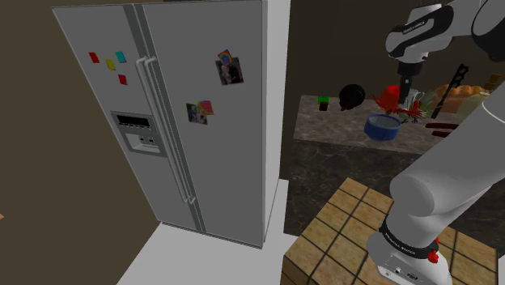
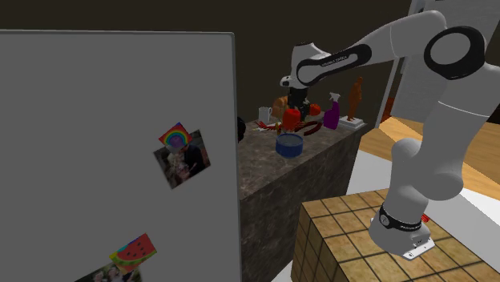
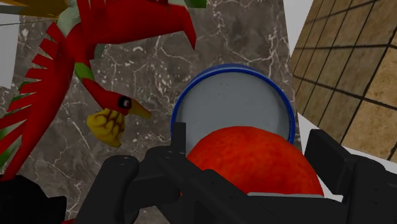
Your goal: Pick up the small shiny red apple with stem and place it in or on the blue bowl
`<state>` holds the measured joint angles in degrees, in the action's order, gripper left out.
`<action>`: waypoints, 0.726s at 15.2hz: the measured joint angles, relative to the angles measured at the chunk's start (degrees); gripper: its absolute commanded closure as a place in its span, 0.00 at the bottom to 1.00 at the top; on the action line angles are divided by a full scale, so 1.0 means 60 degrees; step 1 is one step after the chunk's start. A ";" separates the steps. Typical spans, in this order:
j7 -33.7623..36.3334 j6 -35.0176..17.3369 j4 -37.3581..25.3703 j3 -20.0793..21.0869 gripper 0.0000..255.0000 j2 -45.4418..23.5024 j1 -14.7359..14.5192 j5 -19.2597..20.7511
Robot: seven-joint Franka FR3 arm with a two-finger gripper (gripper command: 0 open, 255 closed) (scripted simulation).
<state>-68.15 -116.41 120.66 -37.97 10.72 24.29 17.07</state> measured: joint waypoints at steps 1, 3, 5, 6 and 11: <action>0.0022 -0.0133 0.0145 -0.0012 1.00 0.0012 0.0014 0.0029; 0.0037 -0.0420 0.0359 -0.0057 1.00 -0.0072 0.0021 0.0017; 0.0024 -0.0657 0.0502 -0.0106 1.00 -0.0173 0.0027 -0.0013; 0.0040 -0.0769 0.0589 -0.0116 1.00 -0.0205 0.0027 -0.0015; 0.0021 -0.1220 0.0869 -0.0198 1.00 -0.0394 0.0038 -0.0070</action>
<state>-68.03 -123.73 125.87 -39.16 8.36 24.52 16.65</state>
